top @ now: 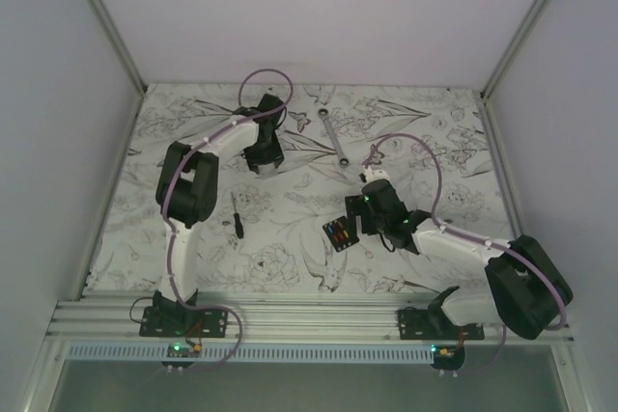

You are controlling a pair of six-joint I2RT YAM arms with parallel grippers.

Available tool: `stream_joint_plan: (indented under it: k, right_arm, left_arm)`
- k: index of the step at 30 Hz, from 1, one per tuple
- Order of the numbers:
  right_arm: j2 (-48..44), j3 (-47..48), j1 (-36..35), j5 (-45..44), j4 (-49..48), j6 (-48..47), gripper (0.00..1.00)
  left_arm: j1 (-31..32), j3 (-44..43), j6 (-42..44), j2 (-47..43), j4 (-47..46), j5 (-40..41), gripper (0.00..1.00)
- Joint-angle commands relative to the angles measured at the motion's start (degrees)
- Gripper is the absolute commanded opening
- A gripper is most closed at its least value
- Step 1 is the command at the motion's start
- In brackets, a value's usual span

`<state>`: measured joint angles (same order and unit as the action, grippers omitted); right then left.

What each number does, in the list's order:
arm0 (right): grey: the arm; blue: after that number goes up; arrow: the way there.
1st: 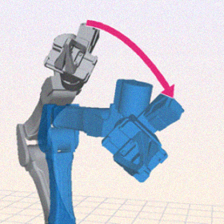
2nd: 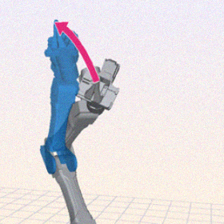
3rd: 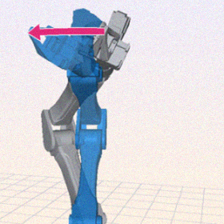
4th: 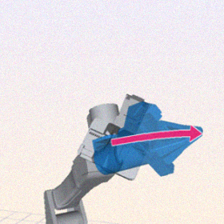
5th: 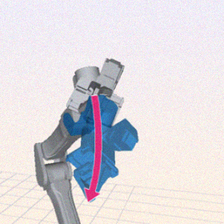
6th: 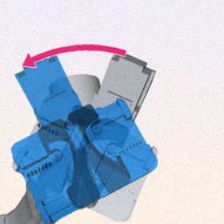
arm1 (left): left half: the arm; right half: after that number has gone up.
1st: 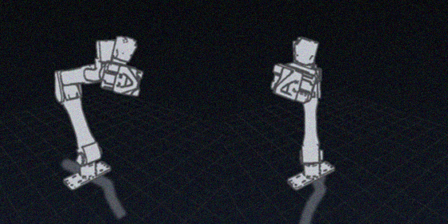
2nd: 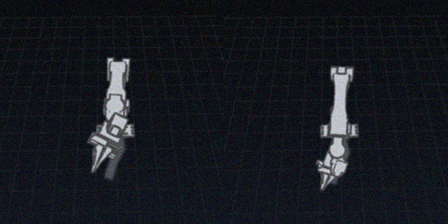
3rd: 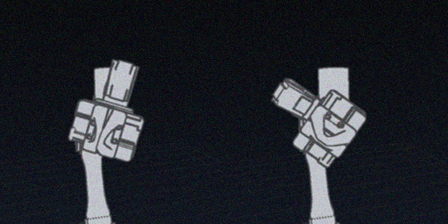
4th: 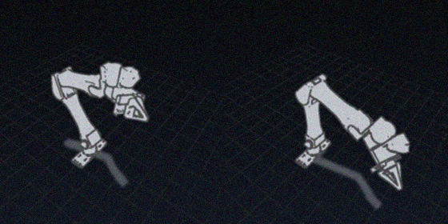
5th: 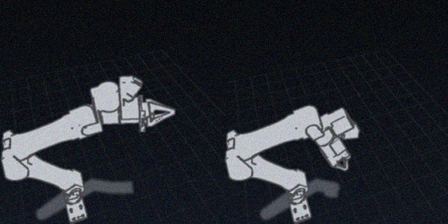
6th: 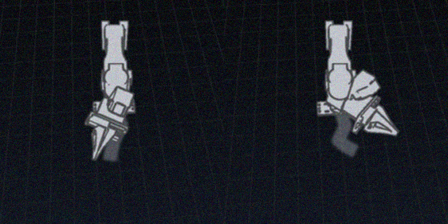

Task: Snap on the fuse box
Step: Pick up the fuse box cover from the center of the board, then adjust the fuse box base at the center of the board.

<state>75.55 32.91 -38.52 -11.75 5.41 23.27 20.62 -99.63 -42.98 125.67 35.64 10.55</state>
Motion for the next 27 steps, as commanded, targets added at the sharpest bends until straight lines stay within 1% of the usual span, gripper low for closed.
stream_joint_plan:
  k: [1,3,4,8,12,15,21,25,27]
  right_arm:
    - [-1.27,-0.84,0.44,-1.58,-0.51,2.39,0.88]
    - [-1.51,-1.59,0.44,-0.03,-0.83,2.72,0.87]
    - [-1.28,-1.78,0.45,0.30,-0.65,3.05,0.85]
    - [0.26,-2.18,-0.20,-0.34,1.48,4.75,0.71]
    - [0.13,-3.30,-3.40,-1.43,2.13,7.12,0.61]
    - [0.39,-4.31,-5.83,-1.64,0.50,9.35,0.55]
    - [0.50,-4.22,-10.69,-1.77,-2.45,13.04,0.52]
    - [-1.43,-4.91,-11.39,-2.09,-2.74,13.36,0.51]
    - [-4.75,-5.88,-11.40,-5.68,-0.80,14.14,0.53]
  left_arm:
    - [0.26,2.75,-0.19,-4.26,2.33,-2.47,0.41]
    - [0.72,4.65,-0.11,-6.83,2.24,-3.01,0.41]
    - [1.09,5.74,-0.10,-8.24,2.27,-3.36,0.40]
    - [3.62,10.80,0.30,-14.24,2.27,-3.79,0.40]
    - [6.57,16.67,0.20,-21.02,2.31,-3.99,0.40]
    - [8.40,21.02,-0.08,-25.31,2.25,-4.82,0.40]
    - [12.80,26.20,-0.61,-31.68,2.27,-5.53,0.40]
    - [16.78,25.91,-0.09,-32.13,2.32,-6.27,0.40]
    - [18.42,25.12,0.31,-31.50,2.27,-7.13,0.40]
